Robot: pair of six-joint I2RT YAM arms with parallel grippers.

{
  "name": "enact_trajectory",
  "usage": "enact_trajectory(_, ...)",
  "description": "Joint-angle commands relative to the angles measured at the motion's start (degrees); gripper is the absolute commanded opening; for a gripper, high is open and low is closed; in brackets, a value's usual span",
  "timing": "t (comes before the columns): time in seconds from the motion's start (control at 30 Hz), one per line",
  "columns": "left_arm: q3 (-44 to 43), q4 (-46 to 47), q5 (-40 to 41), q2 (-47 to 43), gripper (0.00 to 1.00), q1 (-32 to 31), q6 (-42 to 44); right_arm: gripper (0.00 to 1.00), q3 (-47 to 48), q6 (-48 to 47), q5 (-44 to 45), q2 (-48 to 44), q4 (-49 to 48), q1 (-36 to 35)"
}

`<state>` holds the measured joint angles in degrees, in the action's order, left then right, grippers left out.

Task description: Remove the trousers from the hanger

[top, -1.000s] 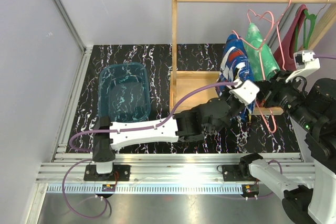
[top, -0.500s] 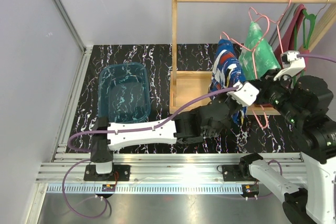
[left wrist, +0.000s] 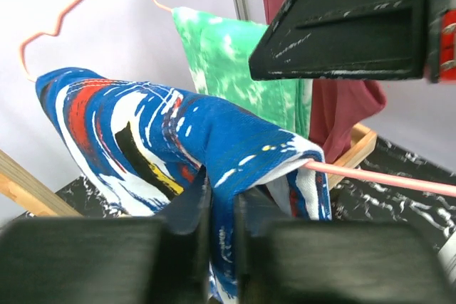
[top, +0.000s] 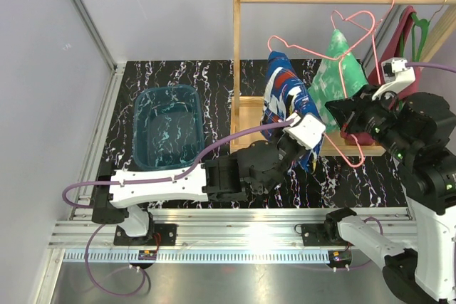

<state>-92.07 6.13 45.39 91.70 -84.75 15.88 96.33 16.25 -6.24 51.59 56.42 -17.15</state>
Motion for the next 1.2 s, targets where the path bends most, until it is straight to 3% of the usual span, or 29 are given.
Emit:
enact_trajectory(0.0,-0.7,8.8,0.3,-3.2,0.19,-0.2,-1.2,0.00,6.4,-0.1,-3.6,-0.4,-3.5,0.3)
enact_trajectory(0.17,-2.8,8.5,0.2,-0.7,0.19,0.1,-0.9,0.00,10.5,2.0,-10.7,-0.4,-3.7,0.3)
enact_trajectory(0.27,-4.0,8.5,0.0,0.7,0.31,0.4,-0.7,0.00,12.8,2.7,-13.7,-0.3,-3.3,0.3)
enact_trajectory(0.37,-6.1,8.3,0.1,2.2,0.27,0.6,-0.5,0.00,14.3,2.8,-14.8,0.0,-2.7,0.3)
enact_trajectory(0.43,-7.8,8.1,0.1,3.7,0.30,0.6,-0.3,0.00,14.3,2.8,-15.4,-0.3,-2.8,0.3)
enact_trajectory(0.5,-8.7,8.5,0.2,4.5,0.24,0.6,-0.1,0.00,13.9,3.3,-16.3,-0.3,-3.1,0.4)
enact_trajectory(0.57,-10.1,9.2,1.2,6.0,0.00,0.6,0.8,0.00,13.4,3.6,-17.0,-0.7,-3.7,0.3)
enact_trajectory(0.67,-10.8,11.2,3.9,6.1,0.00,0.5,2.1,0.00,11.4,3.2,-15.4,-1.3,-3.5,0.3)
enact_trajectory(0.77,-8.1,16.3,6.9,4.3,0.00,-0.3,4.5,0.00,6.3,2.8,-13.4,-2.6,-3.9,0.3)
enact_trajectory(0.97,-1.5,33.0,13.7,-2.3,0.00,-1.8,14.5,0.00,-13.1,3.5,-9.5,-7.6,-6.9,0.4)
enact_trajectory(1.17,3.4,41.9,16.1,-7.1,0.00,-2.2,19.0,0.00,-23.0,4.4,-8.8,-11.1,-8.2,0.4)
